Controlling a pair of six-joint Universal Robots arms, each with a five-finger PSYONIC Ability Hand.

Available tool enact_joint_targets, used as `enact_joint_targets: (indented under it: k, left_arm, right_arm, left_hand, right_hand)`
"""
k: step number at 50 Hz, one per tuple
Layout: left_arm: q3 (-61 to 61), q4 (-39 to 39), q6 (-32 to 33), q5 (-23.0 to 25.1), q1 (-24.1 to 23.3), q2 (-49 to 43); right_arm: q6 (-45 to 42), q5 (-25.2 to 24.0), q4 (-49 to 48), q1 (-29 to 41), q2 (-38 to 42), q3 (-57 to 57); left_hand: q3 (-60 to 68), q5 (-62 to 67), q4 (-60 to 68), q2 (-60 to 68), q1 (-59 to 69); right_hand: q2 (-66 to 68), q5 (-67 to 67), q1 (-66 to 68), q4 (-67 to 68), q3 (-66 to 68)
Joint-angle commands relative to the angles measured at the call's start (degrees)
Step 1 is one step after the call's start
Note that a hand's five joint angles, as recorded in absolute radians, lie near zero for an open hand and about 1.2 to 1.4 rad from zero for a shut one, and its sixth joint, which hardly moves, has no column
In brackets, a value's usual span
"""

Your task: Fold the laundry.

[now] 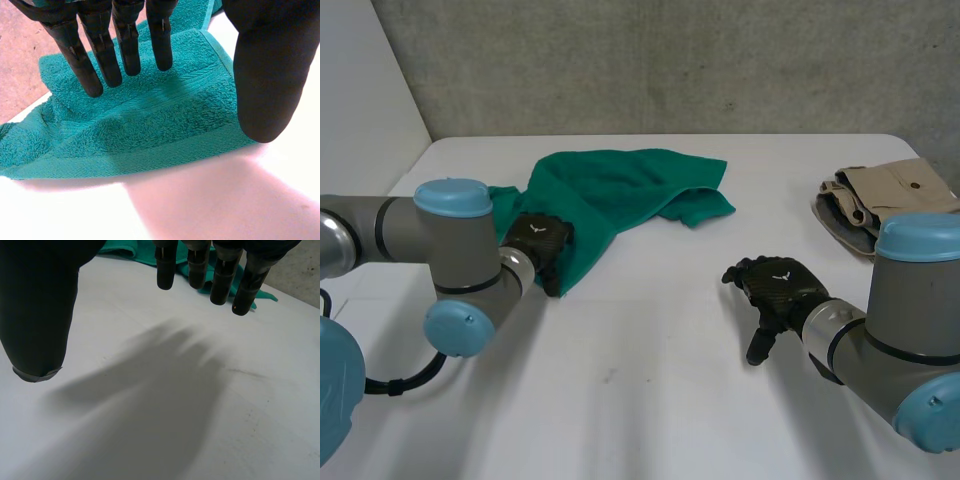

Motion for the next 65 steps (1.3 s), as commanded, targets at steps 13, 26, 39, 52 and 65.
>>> enact_joint_targets:
  k: [13,26,39,52,65]
  left_arm:
    - [6.4,0.0,0.2,-0.1,0.1,-5.6]
    - [9.9,0.2,0.2,0.3,0.3,-7.2]
    - [13.0,0.1,0.2,0.4,0.4,-9.6]
    - [12.8,0.2,0.1,-0.3,0.4,-8.5]
    - [-6.0,0.5,0.2,0.2,-0.2,17.7]
  right_arm:
    - [0.0,0.0,0.0,0.1,0.0,0.1]
    - [0.0,0.0,0.0,0.2,0.0,0.2]
    - [0.0,0.0,0.0,0.2,0.0,0.2]
    - [0.0,0.0,0.0,0.1,-0.1,0.1]
    - [1.0,0.6,1.0,-2.8,-0.6,-7.5]
  left_hand:
    - [13.1,14.3,14.0,13.4,13.6]
    - [15.7,16.8,16.6,15.9,16.1]
    - [30.3,31.4,31.2,30.6,30.7]
    - [54.7,55.8,55.6,55.0,55.1]
    - [54.7,55.8,55.6,55.0,55.1]
  right_hand:
    - [-3.2,-4.2,-2.0,-3.9,-2.4]
    - [-3.2,-4.2,-2.0,-3.9,-2.4]
    - [-3.2,-4.2,-2.0,-3.9,-2.4]
    - [-3.2,-4.2,-2.0,-3.9,-2.4]
    - [-3.2,-4.2,-2.0,-3.9,-2.4]
